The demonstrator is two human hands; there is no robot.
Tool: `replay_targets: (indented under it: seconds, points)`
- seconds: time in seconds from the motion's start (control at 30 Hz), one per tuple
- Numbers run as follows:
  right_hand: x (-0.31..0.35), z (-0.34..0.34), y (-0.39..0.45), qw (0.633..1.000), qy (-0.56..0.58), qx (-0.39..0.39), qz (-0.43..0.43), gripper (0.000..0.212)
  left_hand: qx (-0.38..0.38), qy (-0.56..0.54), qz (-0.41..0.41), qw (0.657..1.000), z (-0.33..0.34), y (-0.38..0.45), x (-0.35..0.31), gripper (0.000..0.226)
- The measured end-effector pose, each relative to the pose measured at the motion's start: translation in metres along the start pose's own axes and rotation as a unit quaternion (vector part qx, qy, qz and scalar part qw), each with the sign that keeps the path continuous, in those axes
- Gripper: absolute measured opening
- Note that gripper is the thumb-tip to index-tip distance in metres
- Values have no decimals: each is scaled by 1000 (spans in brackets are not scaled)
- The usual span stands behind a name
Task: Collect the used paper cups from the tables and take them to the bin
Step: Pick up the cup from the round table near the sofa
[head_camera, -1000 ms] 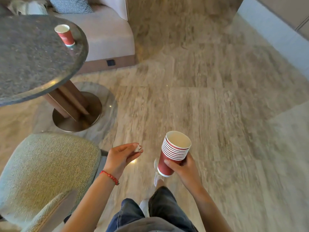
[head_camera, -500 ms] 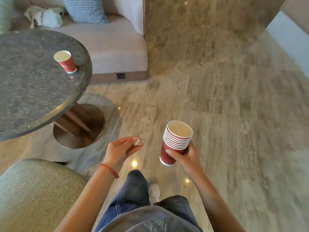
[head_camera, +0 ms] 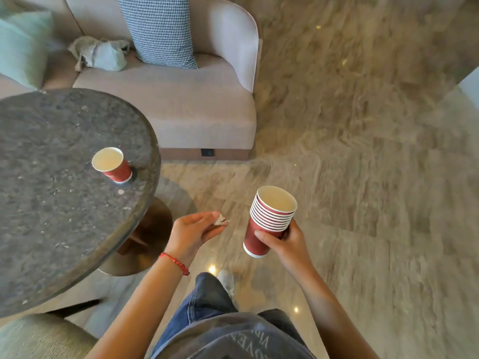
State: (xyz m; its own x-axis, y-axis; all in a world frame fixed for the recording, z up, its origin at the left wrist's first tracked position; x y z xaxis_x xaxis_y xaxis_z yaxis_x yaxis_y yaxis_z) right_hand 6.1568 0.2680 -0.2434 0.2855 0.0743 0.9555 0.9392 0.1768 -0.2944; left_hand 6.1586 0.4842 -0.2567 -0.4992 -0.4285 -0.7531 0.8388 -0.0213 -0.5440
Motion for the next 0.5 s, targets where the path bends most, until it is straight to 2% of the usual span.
replay_targets:
  seconds: [0.13,0.4,0.5]
  points:
    - [35,2,62,1000,4,10,-22,73,-2,-2,1,1000,7,49,-39,10]
    - [54,-6,162,998,4,54,-15,53,-39,-23,3,999,6,120,-71,10]
    - [64,-6,214,995,-11,97,-14,52,-67,-55,14,996,7,148,-82,11]
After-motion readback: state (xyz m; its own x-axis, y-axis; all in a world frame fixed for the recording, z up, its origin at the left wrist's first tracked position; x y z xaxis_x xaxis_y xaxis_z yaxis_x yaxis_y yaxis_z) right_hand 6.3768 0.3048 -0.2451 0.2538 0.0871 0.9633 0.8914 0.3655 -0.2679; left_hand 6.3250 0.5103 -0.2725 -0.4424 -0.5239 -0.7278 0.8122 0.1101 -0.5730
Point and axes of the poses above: each hand's wrist, its own y-axis towards the middle knuckle, its own z-axis out of the palm, x = y × z, the point moved 9 cm from there along y, towards the middle knuckle, and after that the axes turned 10 degrees about x, right-handed, at the moved point
